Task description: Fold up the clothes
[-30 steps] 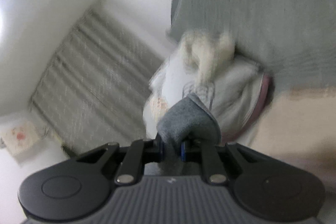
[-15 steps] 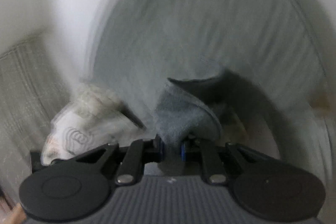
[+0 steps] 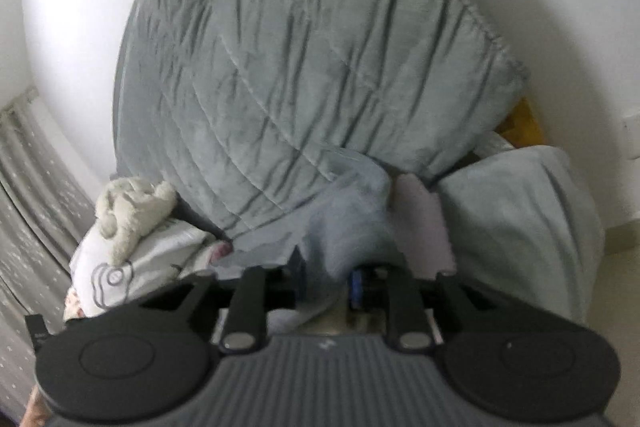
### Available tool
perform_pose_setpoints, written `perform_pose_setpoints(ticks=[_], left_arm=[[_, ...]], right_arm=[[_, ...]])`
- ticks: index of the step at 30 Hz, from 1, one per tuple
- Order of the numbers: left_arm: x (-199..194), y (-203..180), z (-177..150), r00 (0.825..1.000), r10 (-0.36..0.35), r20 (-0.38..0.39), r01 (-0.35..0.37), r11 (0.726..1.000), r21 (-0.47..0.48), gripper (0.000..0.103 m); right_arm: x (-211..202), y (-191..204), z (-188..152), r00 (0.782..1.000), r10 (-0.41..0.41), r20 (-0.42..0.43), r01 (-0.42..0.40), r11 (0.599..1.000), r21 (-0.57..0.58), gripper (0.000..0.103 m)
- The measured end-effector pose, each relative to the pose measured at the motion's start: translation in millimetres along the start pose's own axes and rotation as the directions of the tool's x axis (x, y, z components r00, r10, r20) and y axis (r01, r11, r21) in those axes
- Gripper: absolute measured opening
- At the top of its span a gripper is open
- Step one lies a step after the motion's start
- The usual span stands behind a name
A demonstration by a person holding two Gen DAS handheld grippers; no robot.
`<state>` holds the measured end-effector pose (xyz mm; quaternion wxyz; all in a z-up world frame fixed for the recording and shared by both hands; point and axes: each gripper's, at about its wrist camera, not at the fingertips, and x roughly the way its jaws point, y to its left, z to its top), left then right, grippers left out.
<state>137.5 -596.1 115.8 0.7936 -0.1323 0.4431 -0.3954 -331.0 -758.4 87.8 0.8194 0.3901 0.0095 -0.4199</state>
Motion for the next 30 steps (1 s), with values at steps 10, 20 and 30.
perform_pose_setpoints(ticks=[10,20,30], left_arm=[[-42.4,-9.1,6.7,0.972,0.139,0.187,-0.158,0.983,0.092,0.084],[-8.0,-81.5,-26.6,0.984,0.091,0.152,-0.141,0.919,0.368,0.096],[0.0,-33.1,-26.4,0.995,0.096,0.039,-0.101,0.978,0.181,0.099]], right_arm=[[-22.6,4.4,38.7,0.995,-0.057,0.08,0.07,0.982,-0.173,0.045],[62.6,49.3,62.9,0.971,0.085,-0.222,-0.145,0.951,-0.272,0.054],[65.7,-33.2,60.6,0.963,-0.126,-0.237,0.106,0.99,-0.096,0.06]])
